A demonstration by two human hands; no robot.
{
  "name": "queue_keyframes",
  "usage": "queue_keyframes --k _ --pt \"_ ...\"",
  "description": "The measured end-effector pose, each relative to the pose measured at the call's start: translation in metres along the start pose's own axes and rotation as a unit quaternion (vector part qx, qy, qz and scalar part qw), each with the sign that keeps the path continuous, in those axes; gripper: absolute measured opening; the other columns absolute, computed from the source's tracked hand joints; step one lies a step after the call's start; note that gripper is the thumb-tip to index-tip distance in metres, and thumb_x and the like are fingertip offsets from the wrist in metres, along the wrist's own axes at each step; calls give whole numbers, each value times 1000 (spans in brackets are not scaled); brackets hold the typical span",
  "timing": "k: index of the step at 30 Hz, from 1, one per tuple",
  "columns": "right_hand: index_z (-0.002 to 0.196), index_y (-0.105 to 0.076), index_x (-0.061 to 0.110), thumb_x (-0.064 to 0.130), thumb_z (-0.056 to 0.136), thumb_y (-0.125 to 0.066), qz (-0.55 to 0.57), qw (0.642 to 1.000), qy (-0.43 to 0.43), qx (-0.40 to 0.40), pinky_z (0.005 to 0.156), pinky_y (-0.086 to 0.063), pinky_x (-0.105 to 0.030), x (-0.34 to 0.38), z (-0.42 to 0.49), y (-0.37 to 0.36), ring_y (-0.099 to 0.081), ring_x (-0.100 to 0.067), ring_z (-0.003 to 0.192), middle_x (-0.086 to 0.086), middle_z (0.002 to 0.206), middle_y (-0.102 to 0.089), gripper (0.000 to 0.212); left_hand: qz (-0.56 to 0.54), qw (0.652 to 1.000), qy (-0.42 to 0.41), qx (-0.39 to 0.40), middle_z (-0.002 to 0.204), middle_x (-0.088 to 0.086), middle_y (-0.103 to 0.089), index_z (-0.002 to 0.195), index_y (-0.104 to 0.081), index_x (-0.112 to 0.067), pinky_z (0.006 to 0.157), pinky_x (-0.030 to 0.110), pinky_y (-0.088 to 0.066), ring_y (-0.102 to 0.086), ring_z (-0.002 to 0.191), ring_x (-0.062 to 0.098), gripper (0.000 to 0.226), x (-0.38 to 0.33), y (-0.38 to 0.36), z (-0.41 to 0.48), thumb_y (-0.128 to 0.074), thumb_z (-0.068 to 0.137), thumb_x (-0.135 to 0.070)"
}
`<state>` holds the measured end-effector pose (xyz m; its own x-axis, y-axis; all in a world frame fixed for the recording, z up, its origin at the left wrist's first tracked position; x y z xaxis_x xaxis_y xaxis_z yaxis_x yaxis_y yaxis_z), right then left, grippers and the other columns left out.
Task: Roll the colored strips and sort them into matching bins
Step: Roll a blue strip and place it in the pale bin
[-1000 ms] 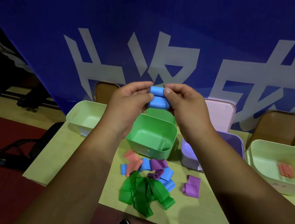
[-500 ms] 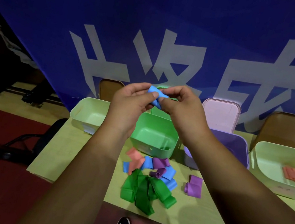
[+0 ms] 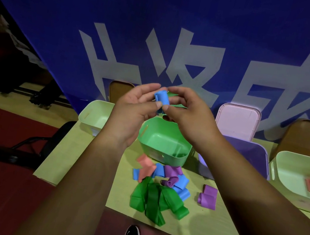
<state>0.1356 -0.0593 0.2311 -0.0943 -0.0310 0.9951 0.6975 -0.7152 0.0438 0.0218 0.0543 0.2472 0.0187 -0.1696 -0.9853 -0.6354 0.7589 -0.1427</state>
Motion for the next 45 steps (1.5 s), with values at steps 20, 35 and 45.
queue_keyframes --k 20,35,45 --pt "122 -59 23 15 94 -82 -61 998 6 -6 67 -67 -35 -16 34 -56 -75 -23 92 5 111 -63 37 29 999 32 -3 118 4 -82 128 -77 -18 108 34 -56 -76 118 19 27 10 57 32 -72 102 -12" --pt "119 -48 23 10 87 -87 -186 979 -69 47 65 -53 -21 -85 135 -177 -70 -1 74 1 104 -65 52 83 991 92 -57 102 4 -84 111 -82 -18 92 40 -60 -80 100 22 16 51 198 139 -79 97 -11" --pt "112 -64 20 20 95 -67 -252 934 -253 20 88 -63 -51 -194 203 -213 -76 -27 91 -7 100 -77 18 199 959 182 -88 95 7 -83 97 -82 -16 74 30 -61 -82 93 27 14 146 273 249 -90 86 -13"
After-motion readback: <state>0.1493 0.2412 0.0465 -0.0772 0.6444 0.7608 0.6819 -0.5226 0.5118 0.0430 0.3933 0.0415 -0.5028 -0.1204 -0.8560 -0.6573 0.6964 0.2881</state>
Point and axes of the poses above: each hand's wrist, its own z-axis towards the middle knuckle, its own y-axis out of the back of the hand, x = y × z, the point moved 5 cm from there along z, towards the middle knuckle
